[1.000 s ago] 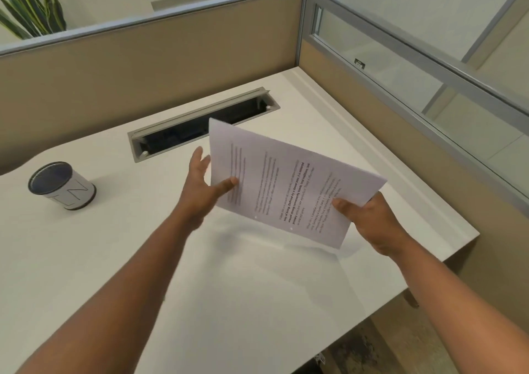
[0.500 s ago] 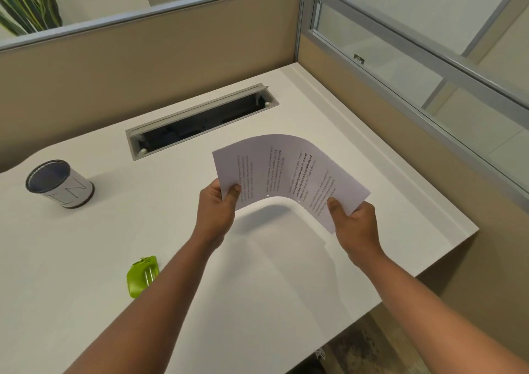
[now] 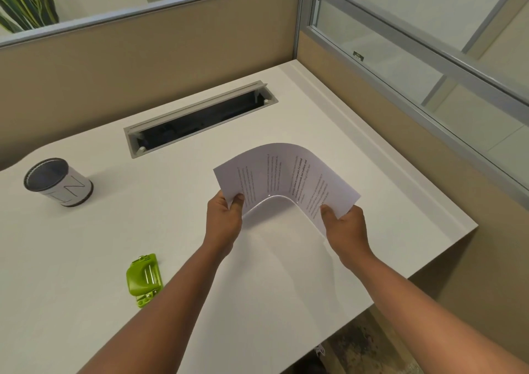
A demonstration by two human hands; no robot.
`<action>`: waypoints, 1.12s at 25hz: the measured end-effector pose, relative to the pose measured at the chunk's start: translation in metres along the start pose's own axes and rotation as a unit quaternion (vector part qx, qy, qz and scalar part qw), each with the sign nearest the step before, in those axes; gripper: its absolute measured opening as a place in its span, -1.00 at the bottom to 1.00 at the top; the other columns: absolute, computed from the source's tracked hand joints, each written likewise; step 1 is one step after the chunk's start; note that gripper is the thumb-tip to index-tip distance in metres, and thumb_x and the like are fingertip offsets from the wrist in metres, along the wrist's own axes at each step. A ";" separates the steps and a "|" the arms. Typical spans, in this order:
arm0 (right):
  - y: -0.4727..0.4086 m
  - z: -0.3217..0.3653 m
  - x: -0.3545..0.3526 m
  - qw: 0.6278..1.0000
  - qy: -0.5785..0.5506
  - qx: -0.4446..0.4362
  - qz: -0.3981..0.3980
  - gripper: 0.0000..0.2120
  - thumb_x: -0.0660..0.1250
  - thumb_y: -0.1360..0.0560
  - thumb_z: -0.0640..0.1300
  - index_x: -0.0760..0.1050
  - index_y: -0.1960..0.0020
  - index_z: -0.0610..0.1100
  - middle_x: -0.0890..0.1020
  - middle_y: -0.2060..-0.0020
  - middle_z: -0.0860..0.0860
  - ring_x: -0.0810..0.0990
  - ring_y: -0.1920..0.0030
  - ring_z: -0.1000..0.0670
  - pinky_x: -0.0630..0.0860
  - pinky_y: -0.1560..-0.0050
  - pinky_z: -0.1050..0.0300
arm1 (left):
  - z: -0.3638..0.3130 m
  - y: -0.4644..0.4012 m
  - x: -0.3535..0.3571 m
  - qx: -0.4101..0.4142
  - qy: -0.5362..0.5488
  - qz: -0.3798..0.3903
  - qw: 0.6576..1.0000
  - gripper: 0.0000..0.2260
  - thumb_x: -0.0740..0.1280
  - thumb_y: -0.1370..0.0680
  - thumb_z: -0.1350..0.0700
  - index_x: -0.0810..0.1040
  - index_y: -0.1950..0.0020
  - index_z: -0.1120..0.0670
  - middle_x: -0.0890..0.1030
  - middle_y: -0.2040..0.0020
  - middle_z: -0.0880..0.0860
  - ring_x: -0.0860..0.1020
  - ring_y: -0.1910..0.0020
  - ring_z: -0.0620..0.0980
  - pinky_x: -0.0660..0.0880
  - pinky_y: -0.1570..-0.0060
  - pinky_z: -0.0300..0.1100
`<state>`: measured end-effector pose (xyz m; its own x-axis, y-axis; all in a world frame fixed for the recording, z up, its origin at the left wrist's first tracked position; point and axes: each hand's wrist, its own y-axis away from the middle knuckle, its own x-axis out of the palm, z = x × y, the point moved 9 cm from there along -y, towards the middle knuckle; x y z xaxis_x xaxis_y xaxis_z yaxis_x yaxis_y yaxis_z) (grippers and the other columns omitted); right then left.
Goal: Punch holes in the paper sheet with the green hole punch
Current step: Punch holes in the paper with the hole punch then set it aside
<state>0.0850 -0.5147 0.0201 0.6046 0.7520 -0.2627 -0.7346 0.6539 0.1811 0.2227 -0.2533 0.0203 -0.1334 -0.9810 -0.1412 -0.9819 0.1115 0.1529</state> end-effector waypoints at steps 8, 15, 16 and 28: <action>-0.013 0.002 -0.019 0.998 -0.045 0.035 0.000 -0.87 0.40 -0.56 -0.19 0.58 0.01 0.04 0.70 0.08 0.18 0.71 0.03 0.07 0.61 0.06 0.17 | -0.028 -0.018 0.004 0.061 -0.091 0.021 0.994 -0.73 0.26 -0.66 0.22 0.58 -0.06 -0.18 0.64 0.08 -0.36 0.61 0.07 -0.34 0.47 0.20 -0.50; -0.058 0.014 -0.089 0.991 -0.124 0.031 -0.029 -0.80 0.39 -0.53 -0.29 0.62 -0.05 -0.02 0.76 0.02 0.02 0.73 0.00 -0.05 0.65 0.09 -0.01 | -0.105 -0.082 0.079 0.105 -0.294 0.162 0.936 -0.75 0.18 -0.66 0.17 0.60 -0.14 -0.09 0.59 0.05 -0.13 0.57 0.03 0.05 0.48 0.24 -0.09; -0.065 0.011 -0.096 0.990 -0.130 0.036 -0.031 -0.78 0.40 -0.52 -0.29 0.61 -0.07 -0.01 0.76 0.02 0.04 0.73 0.02 -0.03 0.65 0.15 0.05 | -0.109 -0.091 0.093 0.104 -0.323 0.180 0.923 -0.74 0.18 -0.65 0.17 0.60 -0.19 -0.08 0.59 0.03 -0.12 0.57 0.02 0.09 0.49 0.23 -0.04; -0.118 -0.067 -0.127 0.989 0.005 0.140 -0.042 -0.48 0.47 -0.40 -0.23 0.39 -0.24 0.13 0.64 0.07 -0.14 0.68 0.12 -0.11 0.64 0.13 -0.03 | -0.065 -0.169 0.208 0.118 -0.460 0.222 0.852 -0.70 0.24 -0.54 0.21 0.53 -0.23 -0.03 0.61 -0.15 0.04 0.54 -0.07 0.09 0.45 0.02 -0.07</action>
<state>0.0740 -0.6927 -0.0310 0.6562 0.6934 -0.2977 -0.5663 0.7132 0.4131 0.3693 -0.4867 0.0284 -0.4398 -0.3064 -0.8442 -0.7926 0.5744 0.2045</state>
